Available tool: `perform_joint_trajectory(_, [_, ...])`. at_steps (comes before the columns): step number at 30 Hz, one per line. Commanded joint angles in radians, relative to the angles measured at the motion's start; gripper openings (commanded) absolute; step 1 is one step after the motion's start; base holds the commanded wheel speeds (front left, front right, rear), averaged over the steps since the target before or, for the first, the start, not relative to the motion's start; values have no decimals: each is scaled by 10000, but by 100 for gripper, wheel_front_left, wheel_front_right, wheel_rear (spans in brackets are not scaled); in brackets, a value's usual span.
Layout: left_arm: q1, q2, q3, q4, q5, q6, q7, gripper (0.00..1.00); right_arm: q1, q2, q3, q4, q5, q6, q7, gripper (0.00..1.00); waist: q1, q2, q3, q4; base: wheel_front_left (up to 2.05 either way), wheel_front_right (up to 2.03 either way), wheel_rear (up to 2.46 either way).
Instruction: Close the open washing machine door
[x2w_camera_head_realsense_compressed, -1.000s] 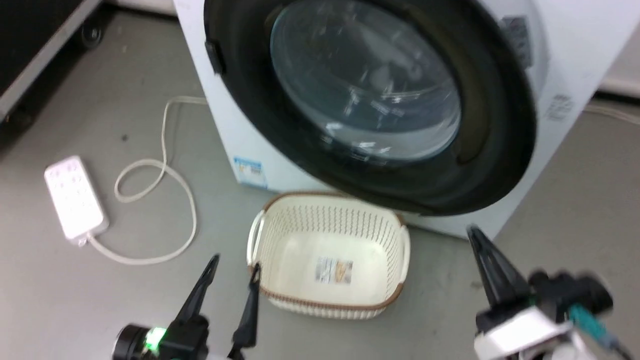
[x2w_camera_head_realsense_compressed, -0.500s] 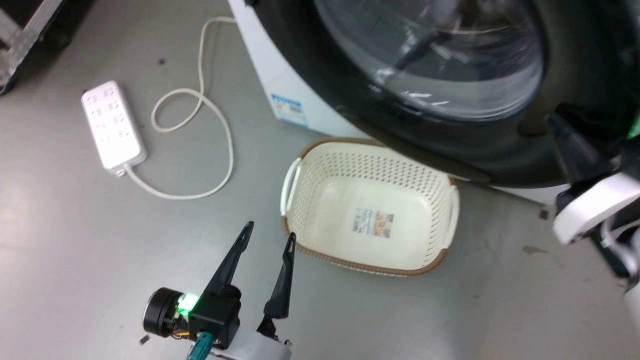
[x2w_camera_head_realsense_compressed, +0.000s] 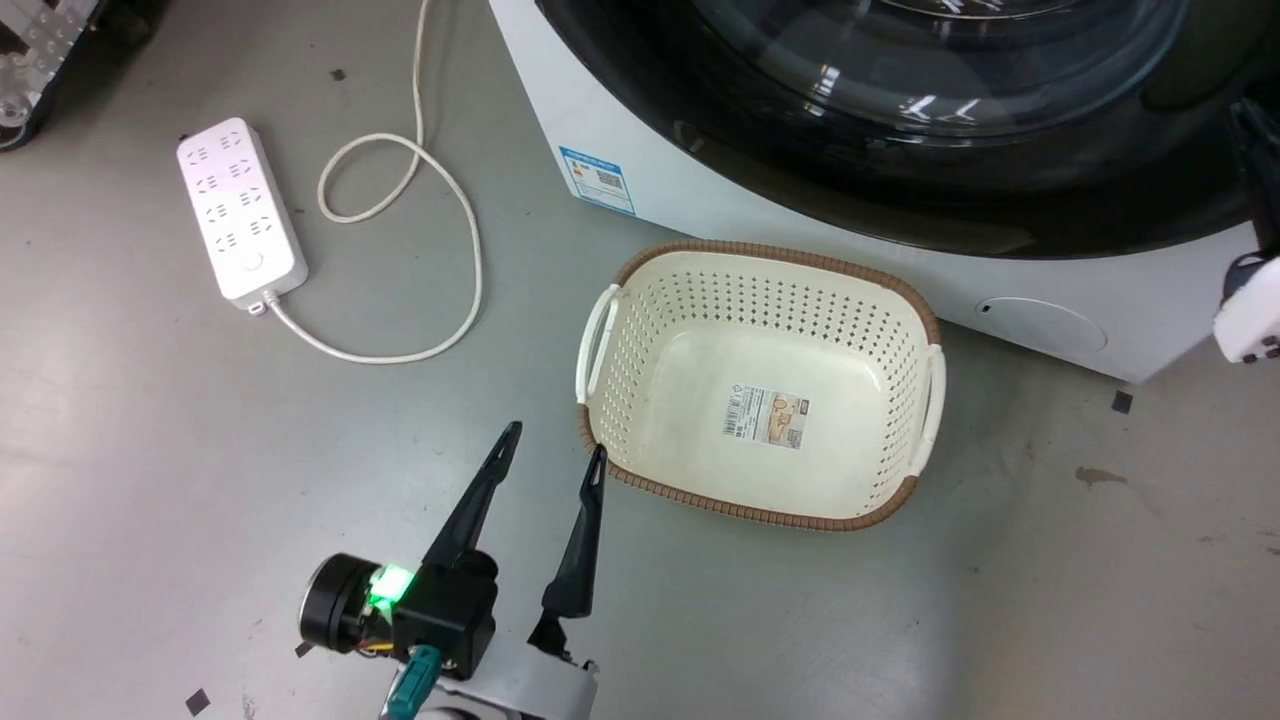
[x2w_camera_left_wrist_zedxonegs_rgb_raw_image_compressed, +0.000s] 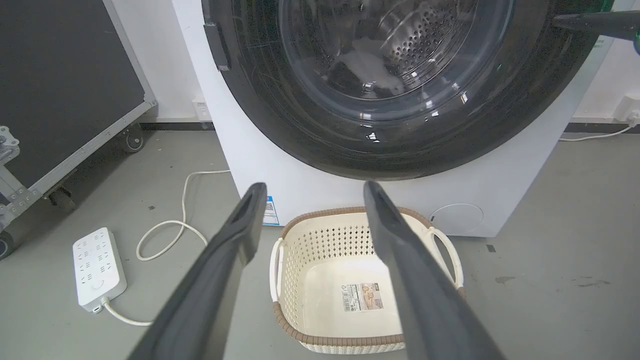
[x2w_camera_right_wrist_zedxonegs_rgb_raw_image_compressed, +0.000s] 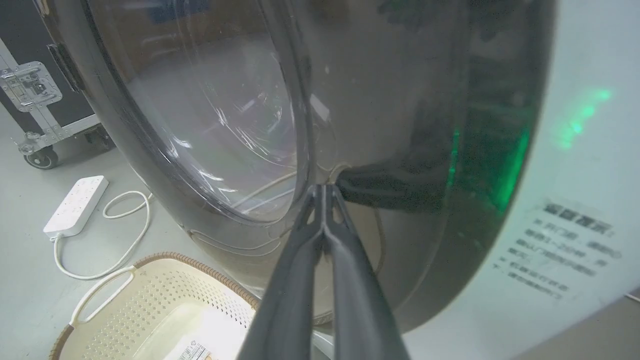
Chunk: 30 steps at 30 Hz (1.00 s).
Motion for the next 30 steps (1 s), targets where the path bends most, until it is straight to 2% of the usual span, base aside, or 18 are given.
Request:
perform_joint_trajectory(1, [-139, -12, -8, 24, -63, 50, -53, 100, -274, -70, -185, 108, -50, -96, -91, 0, -1, 0, -40, -30, 0, 0, 0])
perform_joint_trajectory(7, [3, 24, 140, 222, -50, 41, -53, 100, 91, 491, -234, 575, -70, -96, -657, 0, -1, 0, -700, -302, 0, 0, 0])
perform_joint_trajectory(8, [65, 49, 201, 244, -53, 41, -53, 100, 274, 615, -213, 592, -9, -96, -793, 17, -1, 0, -885, -366, 0, 0, 0])
perform_joint_trajectory(9, [143, 78, 263, 269, -60, 41, -53, 100, 489, 712, -165, 558, 27, -96, -936, 79, -1, 0, -1045, -436, 0, 0, 0])
perform_joint_trajectory(10, [217, 101, 327, 292, -70, 42, -53, 100, 732, 807, -122, 506, 84, -96, -1059, 100, -1, 0, -1215, -509, 0, 0, 0])
perform_joint_trajectory(17, [802, 180, 922, 536, -311, 14, -53, 100, 2890, 1324, 19, -520, 38, -96, -1629, 100, -1, 0, -2474, -1224, 0, 0, 0])
perform_joint_trajectory(23, [1188, 146, 1450, 557, -617, -164, -53, 100, 4855, 2538, -797, -1993, -693, -96, -1768, 100, -1, 0, -3314, -1871, 0, 0, 0])
perform_joint_trajectory(30, [1245, 134, 1847, 744, -573, -299, -53, 100, 6697, 3672, -1615, -4078, -1987, -96, -1780, 100, -1, 0, -3572, -2516, 0, 0, 0])
